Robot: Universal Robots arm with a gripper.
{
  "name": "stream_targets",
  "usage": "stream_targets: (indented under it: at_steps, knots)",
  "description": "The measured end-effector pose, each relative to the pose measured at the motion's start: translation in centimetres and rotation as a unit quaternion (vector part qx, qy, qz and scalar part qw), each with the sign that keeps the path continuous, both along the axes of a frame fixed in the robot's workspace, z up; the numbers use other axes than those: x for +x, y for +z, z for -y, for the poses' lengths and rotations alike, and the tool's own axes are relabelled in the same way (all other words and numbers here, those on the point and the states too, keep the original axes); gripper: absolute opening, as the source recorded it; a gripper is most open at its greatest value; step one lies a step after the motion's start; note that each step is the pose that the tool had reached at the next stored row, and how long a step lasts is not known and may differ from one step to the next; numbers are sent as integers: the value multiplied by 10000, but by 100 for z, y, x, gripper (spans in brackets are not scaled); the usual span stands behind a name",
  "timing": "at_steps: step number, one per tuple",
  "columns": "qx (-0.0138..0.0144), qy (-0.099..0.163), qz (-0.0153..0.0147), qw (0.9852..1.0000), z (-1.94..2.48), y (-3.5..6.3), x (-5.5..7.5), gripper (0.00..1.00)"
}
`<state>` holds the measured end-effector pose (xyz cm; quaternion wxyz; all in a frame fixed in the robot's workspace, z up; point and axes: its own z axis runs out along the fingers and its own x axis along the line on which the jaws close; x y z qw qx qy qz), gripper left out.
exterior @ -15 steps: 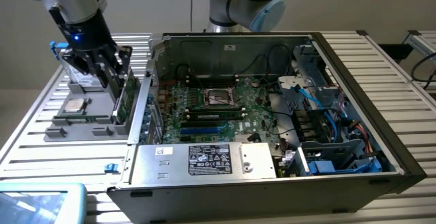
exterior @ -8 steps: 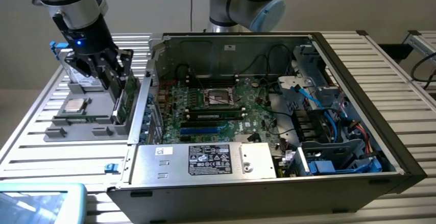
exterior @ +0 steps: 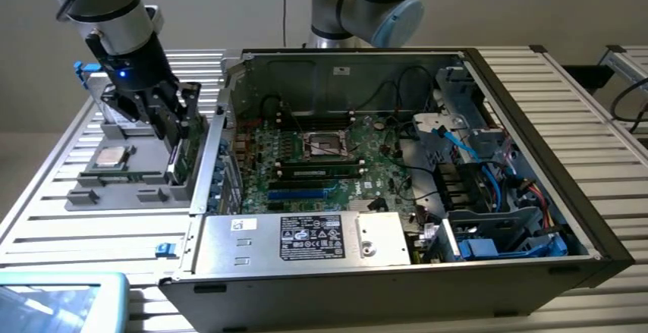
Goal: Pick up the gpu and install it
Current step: 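Pick up the gpu and move the gpu toward the slot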
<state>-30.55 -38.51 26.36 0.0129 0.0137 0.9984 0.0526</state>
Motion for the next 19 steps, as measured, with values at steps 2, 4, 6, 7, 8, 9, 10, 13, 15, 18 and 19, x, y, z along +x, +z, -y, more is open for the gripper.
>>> stream_targets:
  at_steps: [2,4,6,7,8,9,10,13,15,18,19]
  knots:
    - [3,0,1,10000,0,-35,0,44]
    - [6,0,3,10000,0,-68,7,44]
    - [8,0,4,10000,0,-99,13,44]
    - [10,0,4,10000,0,-115,14,44]
    - [14,0,5,10000,0,-130,14,44]
    - [22,0,5,10000,0,-143,15,44]
    - [34,0,5,10000,0,-157,15,44]
    - [49,0,4,10000,6,-163,15,44]
    - [55,0,5,10000,6,-185,16,44]
    - [59,0,4,10000,7,-239,21,44]
    - [59,1,5,10000,7,-257,28,44]
